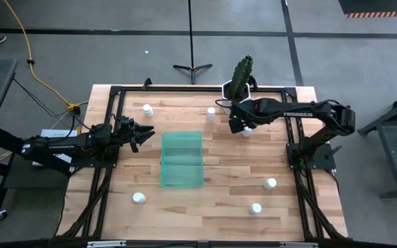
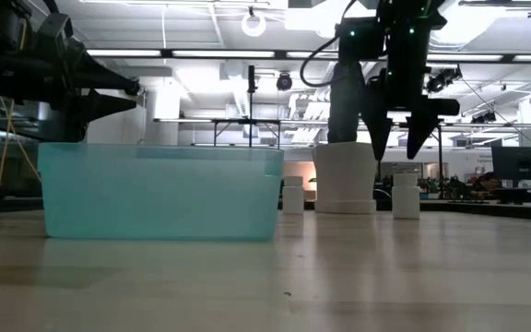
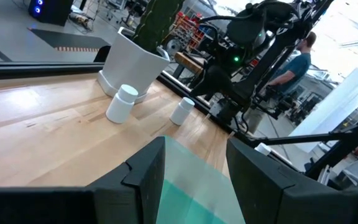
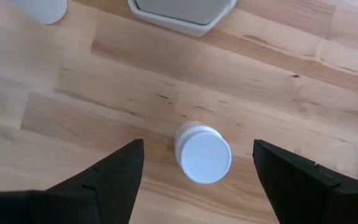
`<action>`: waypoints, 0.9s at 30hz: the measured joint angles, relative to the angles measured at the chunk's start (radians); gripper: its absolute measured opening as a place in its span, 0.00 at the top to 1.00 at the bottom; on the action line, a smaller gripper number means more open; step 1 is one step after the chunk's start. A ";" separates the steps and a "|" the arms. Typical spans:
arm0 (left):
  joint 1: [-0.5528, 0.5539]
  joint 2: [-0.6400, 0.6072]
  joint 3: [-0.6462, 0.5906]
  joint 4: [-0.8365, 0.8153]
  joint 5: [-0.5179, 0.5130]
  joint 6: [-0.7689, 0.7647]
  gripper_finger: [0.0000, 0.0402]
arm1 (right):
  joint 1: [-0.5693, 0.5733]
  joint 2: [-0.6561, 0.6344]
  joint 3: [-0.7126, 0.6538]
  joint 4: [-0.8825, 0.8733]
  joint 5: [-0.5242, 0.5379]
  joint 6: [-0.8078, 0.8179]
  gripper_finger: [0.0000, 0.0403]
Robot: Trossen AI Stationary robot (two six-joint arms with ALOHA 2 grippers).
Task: Pick and place pill bottles into a basket
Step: Put the pill bottle into the blue bin
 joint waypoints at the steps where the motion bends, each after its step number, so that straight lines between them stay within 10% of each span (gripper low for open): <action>1: 0.000 0.000 0.000 0.000 0.001 0.000 0.49 | -0.002 0.004 -0.002 0.001 0.000 0.000 0.27; 27: 0.000 0.000 0.000 -0.023 -0.001 0.000 0.49 | -0.010 0.006 -0.261 0.328 -0.040 0.029 0.27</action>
